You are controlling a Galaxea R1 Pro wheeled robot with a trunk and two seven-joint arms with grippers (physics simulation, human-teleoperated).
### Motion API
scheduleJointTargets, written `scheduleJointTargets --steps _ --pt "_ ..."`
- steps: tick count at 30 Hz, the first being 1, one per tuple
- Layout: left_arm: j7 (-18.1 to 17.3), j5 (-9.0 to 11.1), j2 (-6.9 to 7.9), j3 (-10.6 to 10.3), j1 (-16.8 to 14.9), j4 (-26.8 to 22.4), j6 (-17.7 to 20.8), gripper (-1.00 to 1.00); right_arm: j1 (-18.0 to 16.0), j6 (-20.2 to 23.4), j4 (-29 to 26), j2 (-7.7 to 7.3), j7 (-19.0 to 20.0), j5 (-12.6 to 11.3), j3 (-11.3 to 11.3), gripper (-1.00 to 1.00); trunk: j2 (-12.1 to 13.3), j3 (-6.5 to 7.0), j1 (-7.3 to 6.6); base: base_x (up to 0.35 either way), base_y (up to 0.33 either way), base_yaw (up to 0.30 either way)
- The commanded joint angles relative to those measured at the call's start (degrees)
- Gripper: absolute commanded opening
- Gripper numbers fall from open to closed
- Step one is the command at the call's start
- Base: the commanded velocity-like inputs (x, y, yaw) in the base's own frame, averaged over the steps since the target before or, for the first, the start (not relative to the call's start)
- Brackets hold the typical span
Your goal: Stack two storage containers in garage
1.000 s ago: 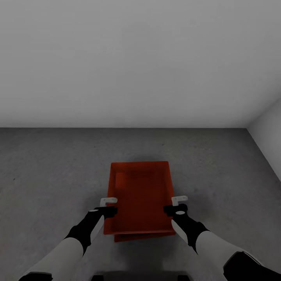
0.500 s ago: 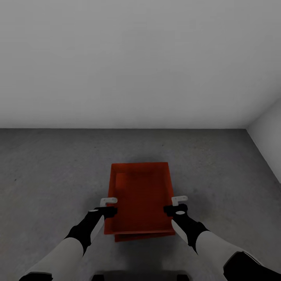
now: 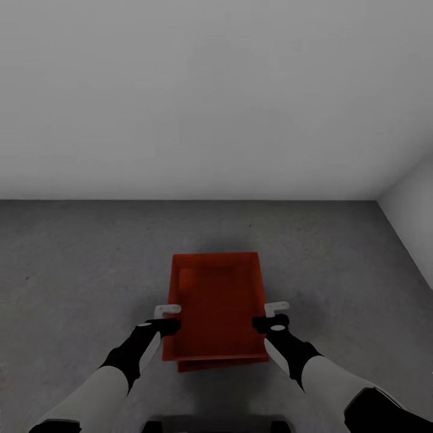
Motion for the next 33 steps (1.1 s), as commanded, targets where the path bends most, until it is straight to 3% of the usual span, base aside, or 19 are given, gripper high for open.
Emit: scheduleJointTargets --steps 1,33 --pt "0.32 0.39 0.01 -0.10 0.00 -0.12 0.31 1.00 -0.03 0.39 -0.12 -0.04 -0.44 -0.26 0.48 1.00 0.40 0.15 -0.23 0.000 0.000 0.000" --pt "0.41 0.43 0.01 -0.06 0.00 -0.05 0.31 1.00 -0.03 -0.33 -0.12 -0.13 -0.37 -0.41 0.44 1.00 13.23 5.90 -7.25 0.000 0.000 0.000"
